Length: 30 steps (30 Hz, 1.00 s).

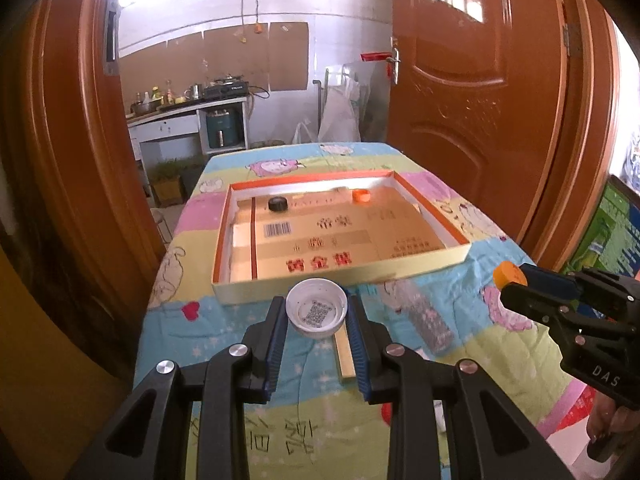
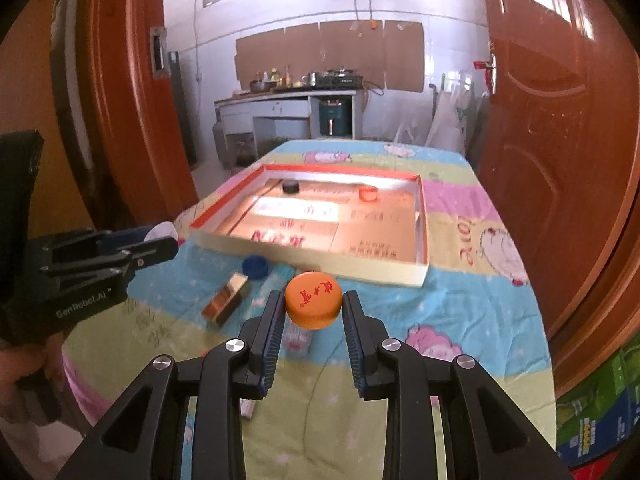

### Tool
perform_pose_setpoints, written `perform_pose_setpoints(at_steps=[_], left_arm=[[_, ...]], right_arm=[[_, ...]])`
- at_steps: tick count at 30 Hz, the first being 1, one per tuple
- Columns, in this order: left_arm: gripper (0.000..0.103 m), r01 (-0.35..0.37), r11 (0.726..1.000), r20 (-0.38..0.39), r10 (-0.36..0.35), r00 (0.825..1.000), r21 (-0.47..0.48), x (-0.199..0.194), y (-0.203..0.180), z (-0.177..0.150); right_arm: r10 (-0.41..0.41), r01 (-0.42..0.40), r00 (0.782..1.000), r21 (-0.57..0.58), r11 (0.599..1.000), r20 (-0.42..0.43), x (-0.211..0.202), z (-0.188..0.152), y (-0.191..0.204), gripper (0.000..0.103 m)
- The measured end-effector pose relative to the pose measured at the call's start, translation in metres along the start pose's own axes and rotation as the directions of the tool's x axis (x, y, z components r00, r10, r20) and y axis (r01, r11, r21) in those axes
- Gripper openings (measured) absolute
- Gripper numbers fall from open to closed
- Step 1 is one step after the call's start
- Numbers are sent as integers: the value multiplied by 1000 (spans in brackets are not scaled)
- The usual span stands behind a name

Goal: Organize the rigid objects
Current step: 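Carry both caps over the tray box with both grippers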

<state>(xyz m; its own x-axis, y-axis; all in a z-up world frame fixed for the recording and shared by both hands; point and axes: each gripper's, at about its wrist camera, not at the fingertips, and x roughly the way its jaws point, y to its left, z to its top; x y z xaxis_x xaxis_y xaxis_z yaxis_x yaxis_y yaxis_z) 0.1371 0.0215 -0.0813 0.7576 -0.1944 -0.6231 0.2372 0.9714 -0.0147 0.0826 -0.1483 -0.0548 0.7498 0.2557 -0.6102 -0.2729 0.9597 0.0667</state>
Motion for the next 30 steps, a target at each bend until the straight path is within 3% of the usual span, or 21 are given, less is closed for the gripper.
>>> perform_pose_setpoints(at_steps=[14,30], left_arm=[[30,17,1000,1,-17,1000,-19,22,3,40],[30,46,999,-40,-46,998,3,76,-2,86]], right_arm=[[2,-2,1000,-3,1000,24,16,40,-9,30],[-21,22,1000,37,999,-15,62,75,-53,30]])
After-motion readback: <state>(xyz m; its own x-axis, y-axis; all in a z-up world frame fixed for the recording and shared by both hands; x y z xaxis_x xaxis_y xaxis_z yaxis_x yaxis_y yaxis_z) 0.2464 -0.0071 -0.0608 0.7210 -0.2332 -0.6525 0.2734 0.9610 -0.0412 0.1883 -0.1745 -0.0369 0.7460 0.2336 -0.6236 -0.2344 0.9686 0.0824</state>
